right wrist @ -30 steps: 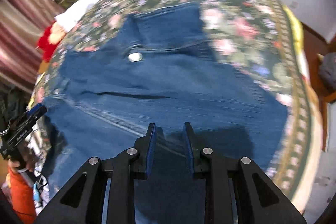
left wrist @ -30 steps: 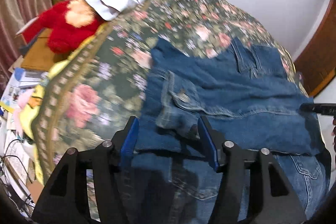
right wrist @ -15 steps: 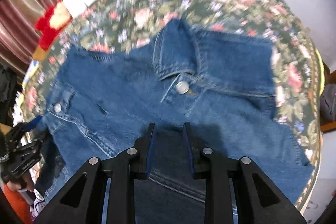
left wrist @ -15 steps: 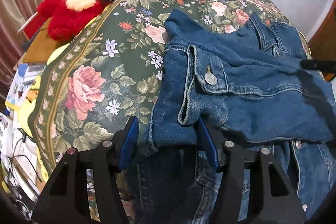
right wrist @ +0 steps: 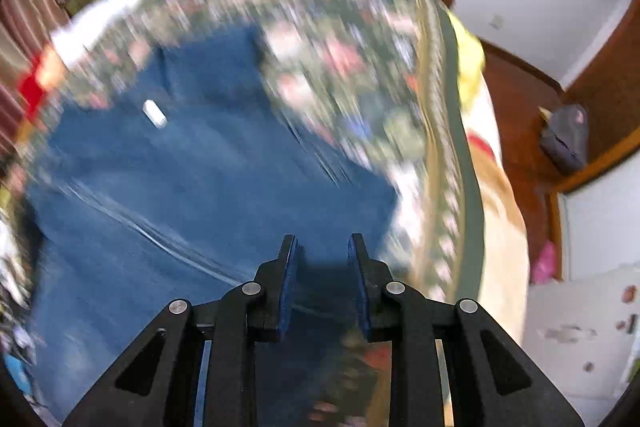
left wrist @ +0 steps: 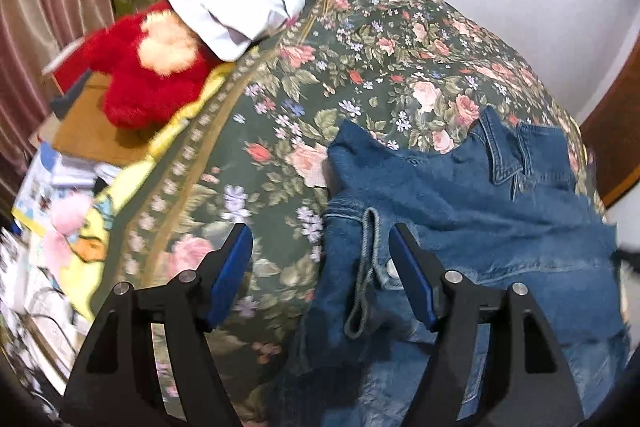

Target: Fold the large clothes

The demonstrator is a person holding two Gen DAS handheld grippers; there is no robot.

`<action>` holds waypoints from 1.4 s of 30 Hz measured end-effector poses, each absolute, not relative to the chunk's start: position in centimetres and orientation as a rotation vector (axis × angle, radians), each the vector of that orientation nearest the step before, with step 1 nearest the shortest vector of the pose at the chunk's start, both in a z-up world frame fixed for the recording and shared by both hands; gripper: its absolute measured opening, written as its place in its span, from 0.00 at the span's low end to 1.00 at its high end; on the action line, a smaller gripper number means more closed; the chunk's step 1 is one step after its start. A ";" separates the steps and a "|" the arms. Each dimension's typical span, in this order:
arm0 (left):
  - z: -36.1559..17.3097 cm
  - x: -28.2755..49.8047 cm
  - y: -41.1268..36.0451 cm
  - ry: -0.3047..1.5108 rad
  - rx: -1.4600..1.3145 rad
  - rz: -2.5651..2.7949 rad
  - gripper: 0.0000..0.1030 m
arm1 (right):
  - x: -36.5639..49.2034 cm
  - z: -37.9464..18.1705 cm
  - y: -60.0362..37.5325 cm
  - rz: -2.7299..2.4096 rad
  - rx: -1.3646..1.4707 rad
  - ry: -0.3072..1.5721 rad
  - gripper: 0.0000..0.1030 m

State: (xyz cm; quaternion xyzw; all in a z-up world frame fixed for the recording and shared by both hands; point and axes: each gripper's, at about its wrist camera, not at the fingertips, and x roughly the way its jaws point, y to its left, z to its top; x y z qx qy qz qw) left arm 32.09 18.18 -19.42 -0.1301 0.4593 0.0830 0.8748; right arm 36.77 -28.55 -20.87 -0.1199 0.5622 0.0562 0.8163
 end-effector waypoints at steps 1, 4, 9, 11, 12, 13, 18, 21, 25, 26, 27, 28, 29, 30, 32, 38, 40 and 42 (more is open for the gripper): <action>-19.7 32.3 18.0 0.966 -0.286 0.168 0.68 | 36.5 -21.6 -28.8 0.113 -0.270 1.184 0.24; -20.4 32.5 17.2 0.988 -0.291 0.142 0.68 | 36.1 -21.8 -30.0 -0.013 -0.307 1.103 0.84; -20.6 33.3 16.3 1.005 -0.217 0.120 0.68 | 36.6 -21.4 -32.8 0.066 -0.108 1.128 0.89; -20.8 34.3 16.7 1.008 -0.222 0.121 0.68 | 36.8 -21.0 -33.4 0.135 0.012 1.125 0.89; -21.0 35.0 16.9 1.014 -0.236 0.121 0.68 | 37.0 -21.0 -33.6 0.162 0.070 1.126 0.89; -21.2 35.6 17.2 1.021 -0.251 0.118 0.68 | 37.3 -21.2 -33.7 0.189 0.134 1.129 0.89; -23.5 40.1 18.2 1.086 -0.312 0.118 0.68 | 39.3 -23.5 -32.3 0.250 0.348 1.155 0.72; -24.8 42.2 18.2 1.117 -0.305 0.079 0.66 | 40.2 -23.6 -31.5 0.248 0.358 1.132 0.47; -25.8 44.4 16.7 1.146 -0.238 0.075 0.33 | 41.3 -23.6 -31.0 0.258 0.364 1.116 0.21; -25.8 44.6 16.3 1.139 -0.210 0.084 0.27 | 41.5 -23.3 -31.0 0.254 0.345 1.100 0.14; -25.6 44.7 15.8 1.132 -0.181 0.084 0.24 | 41.6 -22.5 -30.8 0.241 0.310 1.064 0.10; -25.2 44.7 15.3 1.121 -0.149 0.085 0.20 | 41.8 -21.7 -31.0 0.235 0.292 1.034 0.10; -24.6 44.6 14.9 1.102 -0.123 0.088 0.17 | 42.2 -20.8 -30.9 0.240 0.283 1.001 0.09; -23.6 44.4 14.8 1.071 -0.122 0.081 0.16 | 42.7 -19.9 -30.9 0.253 0.277 0.978 0.09; -21.9 44.0 15.1 1.014 -0.142 0.069 0.13 | 44.0 -18.5 -29.8 0.263 0.196 0.948 0.09; -18.3 43.6 18.1 0.918 -0.234 0.151 0.12 | 50.3 -18.1 -26.1 0.220 0.042 0.924 0.09; -19.2 43.8 19.4 0.955 -0.233 0.188 0.12 | 52.3 -19.4 -24.7 0.189 -0.002 0.952 0.09; -20.7 44.2 19.9 1.003 -0.214 0.210 0.12 | 53.4 -21.0 -23.8 0.150 -0.055 0.983 0.10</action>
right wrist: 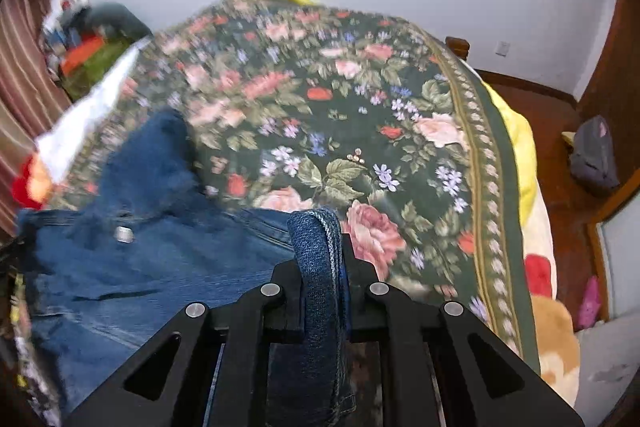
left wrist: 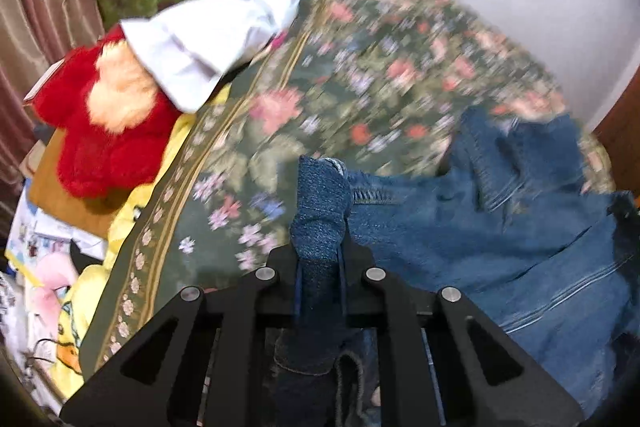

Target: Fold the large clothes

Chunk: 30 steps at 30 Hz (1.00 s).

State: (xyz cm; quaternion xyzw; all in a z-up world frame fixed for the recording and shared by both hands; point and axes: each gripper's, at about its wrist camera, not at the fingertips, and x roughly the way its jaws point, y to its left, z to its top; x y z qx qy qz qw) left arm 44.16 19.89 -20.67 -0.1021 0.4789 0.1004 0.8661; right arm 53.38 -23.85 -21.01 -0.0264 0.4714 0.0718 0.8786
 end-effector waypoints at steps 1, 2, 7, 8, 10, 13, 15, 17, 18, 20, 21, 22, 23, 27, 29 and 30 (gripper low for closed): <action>-21.5 44.4 20.1 1.026 -0.210 0.215 0.13 | 53.7 -21.8 -23.5 0.133 -0.090 1.001 0.10; -22.4 44.7 20.4 1.044 -0.204 0.219 0.16 | 53.8 -22.9 -23.2 0.118 -0.134 1.026 0.10; -25.1 45.5 20.9 1.069 -0.170 0.249 0.30 | 52.7 -24.2 -22.9 0.089 -0.286 0.965 0.27; -25.2 45.6 20.7 1.070 -0.160 0.252 0.30 | 52.6 -24.3 -22.9 0.089 -0.303 0.963 0.28; -25.3 45.8 20.3 1.073 -0.125 0.258 0.31 | 52.5 -24.2 -23.0 0.080 -0.319 0.972 0.31; -25.1 45.8 19.7 1.080 -0.079 0.265 0.33 | 52.1 -23.8 -23.3 -0.041 -0.389 0.946 0.76; -24.6 45.3 19.8 1.089 -0.087 0.271 0.35 | 51.5 -23.1 -24.3 -0.029 -0.372 0.944 0.78; -23.8 44.4 19.9 1.101 -0.104 0.264 0.36 | 50.7 -22.0 -25.3 0.000 -0.313 0.972 0.78; -23.4 44.1 19.7 1.100 -0.103 0.258 0.36 | 50.1 -21.3 -25.5 0.014 -0.296 0.976 0.78; -21.7 42.9 19.0 1.088 -0.075 0.244 0.36 | 48.5 -19.2 -25.9 0.046 -0.274 0.964 0.78; -20.9 42.3 18.7 1.075 -0.061 0.239 0.36 | 47.6 -18.1 -26.0 0.062 -0.263 0.953 0.78; -19.6 41.3 18.3 1.051 -0.048 0.230 0.36 | 46.6 -17.0 -26.0 0.081 -0.249 0.938 0.78; -18.7 40.8 17.9 1.036 -0.043 0.222 0.36 | 45.5 -15.6 -26.0 0.102 -0.231 0.921 0.78; -13.5 37.2 16.0 0.928 -0.037 0.170 0.42 | 41.1 -10.4 -25.8 0.190 -0.151 0.858 0.78; -11.2 35.5 15.1 0.874 -0.035 0.151 0.51 | 38.8 -7.9 -25.7 0.232 -0.102 0.830 0.79; -10.2 34.6 14.7 0.851 -0.032 0.140 0.53 | 37.8 -7.0 -25.7 0.247 -0.083 0.822 0.80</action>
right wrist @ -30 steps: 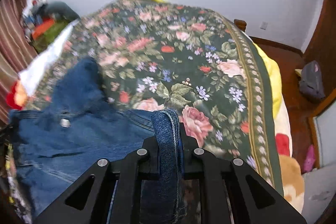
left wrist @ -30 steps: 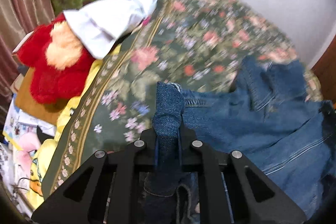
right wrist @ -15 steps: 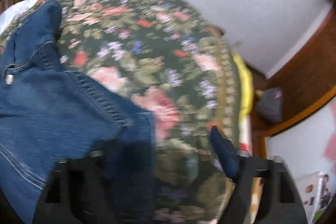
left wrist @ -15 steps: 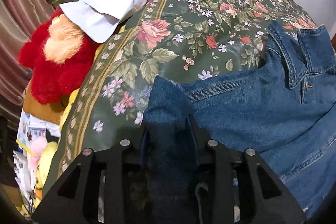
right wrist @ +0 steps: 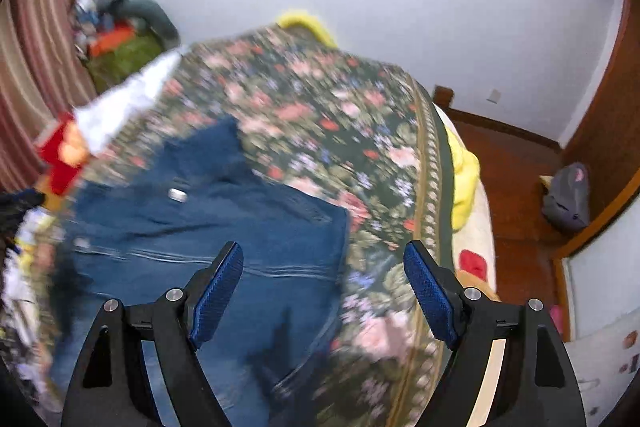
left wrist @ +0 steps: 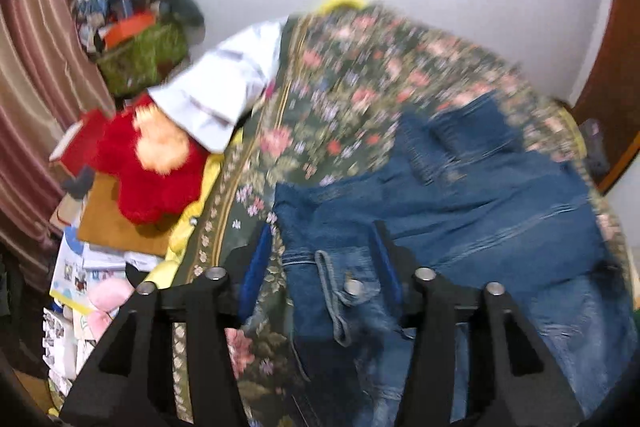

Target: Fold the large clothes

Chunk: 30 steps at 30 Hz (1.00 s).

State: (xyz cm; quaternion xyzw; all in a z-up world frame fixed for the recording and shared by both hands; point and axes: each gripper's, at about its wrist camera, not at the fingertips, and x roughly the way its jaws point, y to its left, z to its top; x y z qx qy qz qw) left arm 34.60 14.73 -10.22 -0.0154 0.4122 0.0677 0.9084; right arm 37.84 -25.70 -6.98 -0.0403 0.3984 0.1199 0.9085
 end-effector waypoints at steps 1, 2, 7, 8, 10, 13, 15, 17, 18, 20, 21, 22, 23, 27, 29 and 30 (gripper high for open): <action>-9.0 33.4 14.1 0.821 -0.024 0.121 0.57 | 36.7 -6.0 -25.6 0.268 -0.059 0.814 0.81; -8.3 32.7 13.7 0.805 -0.017 0.112 0.60 | 35.9 -5.3 -25.6 0.287 -0.041 0.810 0.82; -6.0 28.3 12.2 0.756 0.011 0.059 0.75 | 31.5 -3.6 -25.6 0.367 0.043 0.808 0.93; -5.9 27.4 12.1 0.756 0.010 0.054 0.79 | 30.8 -3.6 -25.6 0.374 0.053 0.815 0.94; -6.2 25.8 12.2 0.764 -0.004 0.049 0.84 | 29.1 -3.9 -25.6 0.375 0.066 0.840 0.95; -7.4 24.0 12.5 0.793 -0.027 0.047 0.88 | 27.3 -5.4 -26.0 0.387 0.084 0.883 0.96; -8.9 22.9 13.2 0.833 -0.052 0.062 0.88 | 26.2 -6.8 -26.1 0.392 0.097 0.923 0.96; -10.7 21.9 14.2 0.876 -0.099 0.072 0.88 | 25.2 -8.7 -26.4 0.382 0.098 0.970 0.96; -11.6 21.5 14.6 0.897 -0.127 0.077 0.88 | 24.8 -9.5 -26.5 0.379 0.099 0.990 0.96; -14.1 20.6 15.9 0.958 -0.188 0.092 0.88 | 23.8 -11.8 -26.8 0.371 0.106 1.051 0.96; -14.9 20.2 16.3 0.978 -0.206 0.099 0.88 | 23.5 -12.8 -27.0 0.367 0.113 1.078 0.96; -16.1 19.8 16.8 1.006 -0.231 0.109 0.88 | 23.2 -13.7 -27.2 0.363 0.124 1.100 0.96; -17.7 19.2 17.3 1.043 -0.265 0.114 0.88 | 22.7 -14.9 -27.4 0.361 0.142 1.132 0.96; -22.3 17.7 17.7 1.158 -0.343 0.100 0.88 | 21.2 -18.6 -27.5 0.375 0.183 1.231 0.96; -24.2 17.1 17.6 1.203 -0.373 0.095 0.88 | 20.7 -19.7 -27.4 0.380 0.207 1.248 0.96; -25.1 16.8 17.5 1.221 -0.395 0.090 0.88 | 20.4 -20.0 -27.4 0.386 0.230 1.249 0.96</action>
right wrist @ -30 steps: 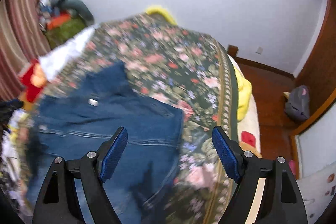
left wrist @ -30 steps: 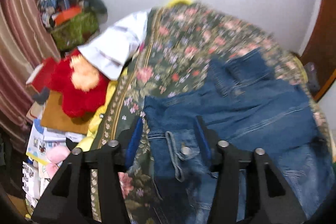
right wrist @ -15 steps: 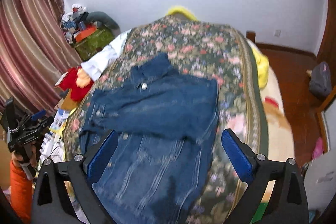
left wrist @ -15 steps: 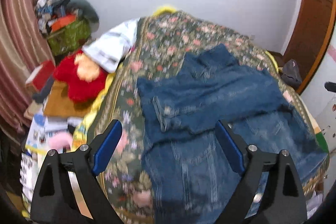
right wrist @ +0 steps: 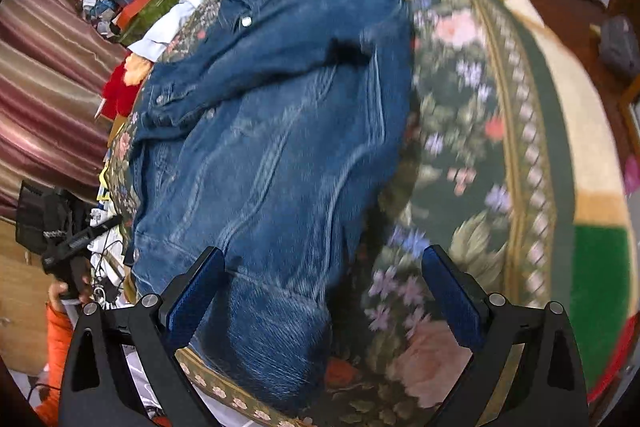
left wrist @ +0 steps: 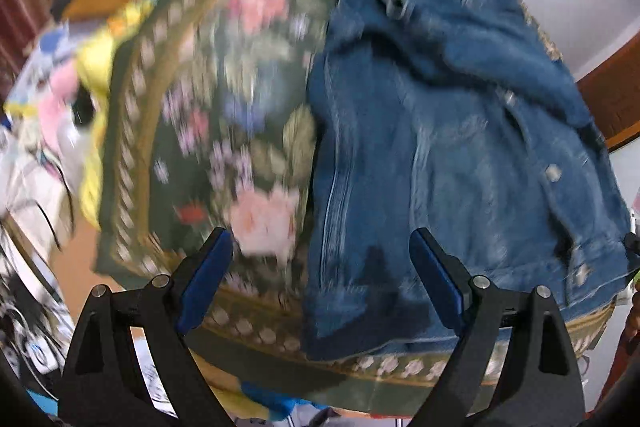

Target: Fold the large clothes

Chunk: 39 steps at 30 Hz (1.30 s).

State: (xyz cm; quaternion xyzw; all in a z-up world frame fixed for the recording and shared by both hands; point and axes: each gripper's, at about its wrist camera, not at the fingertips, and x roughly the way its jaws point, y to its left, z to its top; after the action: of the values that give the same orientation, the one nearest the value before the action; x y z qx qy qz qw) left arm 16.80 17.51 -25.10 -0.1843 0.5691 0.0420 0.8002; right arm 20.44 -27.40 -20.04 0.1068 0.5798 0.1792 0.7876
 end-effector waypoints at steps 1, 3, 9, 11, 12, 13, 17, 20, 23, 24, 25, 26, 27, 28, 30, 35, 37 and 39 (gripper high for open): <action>-25.8 16.5 17.4 1.232 -0.422 0.080 0.85 | 20.2 -20.2 -27.3 0.391 0.245 1.236 0.95; -27.1 16.0 17.1 1.238 -0.495 0.042 0.79 | 19.8 -19.9 -26.8 0.426 0.247 1.198 0.88; -29.8 15.7 16.6 1.260 -0.706 0.016 0.45 | 20.6 -19.3 -25.0 0.514 0.271 1.188 0.43; -28.3 16.1 15.5 1.240 -0.636 0.011 0.36 | 21.0 -18.8 -24.7 0.513 0.266 1.176 0.32; -27.3 16.3 15.0 1.218 -0.591 0.003 0.30 | 21.1 -18.4 -24.9 0.521 0.283 1.162 0.29; -26.2 16.4 14.4 1.196 -0.553 -0.019 0.21 | 21.2 -18.0 -24.9 0.529 0.293 1.143 0.27; -19.7 17.5 12.7 1.040 -0.483 -0.107 0.18 | 22.0 -15.2 -24.7 0.530 0.293 1.018 0.20; -14.6 19.0 12.1 0.916 -0.463 -0.138 0.17 | 23.4 -13.2 -24.0 0.537 0.279 0.945 0.18; -10.5 21.1 12.3 0.817 -0.458 -0.148 0.17 | 25.5 -11.2 -23.1 0.532 0.254 0.883 0.17; -9.5 22.0 12.4 0.796 -0.450 -0.136 0.17 | 26.6 -10.4 -22.8 0.525 0.242 0.854 0.17; -8.9 22.9 12.7 0.781 -0.436 -0.118 0.16 | 27.4 -9.9 -22.7 0.522 0.239 0.841 0.17; -8.1 24.7 13.4 0.757 -0.420 -0.085 0.16 | 28.8 -9.3 -22.7 0.515 0.245 0.825 0.17; -7.5 26.0 14.0 0.739 -0.421 -0.062 0.16 | 30.1 -8.8 -22.6 0.506 0.258 0.816 0.17; -7.1 27.4 14.7 0.727 -0.432 -0.040 0.16 | 31.3 -8.5 -22.7 0.499 0.272 0.811 0.17; -7.2 30.3 17.2 0.709 -0.496 0.033 0.16 | 34.6 -8.2 -23.0 0.467 0.301 0.807 0.17; -10.1 37.1 21.2 0.728 -0.465 0.249 0.16 | 44.5 -11.6 -23.1 0.358 0.339 0.879 0.17; -12.3 39.8 21.4 0.781 -0.419 0.299 0.16 | 47.7 -13.7 -22.8 0.335 0.347 0.927 0.17; -14.2 41.4 21.3 0.815 -0.379 0.330 0.16 | 50.5 -16.1 -22.1 0.308 0.326 0.977 0.17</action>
State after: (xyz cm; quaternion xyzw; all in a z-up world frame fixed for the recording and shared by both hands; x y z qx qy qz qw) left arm 41.43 21.30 -14.21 -0.1825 0.3920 0.1589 0.8876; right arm 50.49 -22.08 -16.08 0.1552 0.4653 0.1465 0.8590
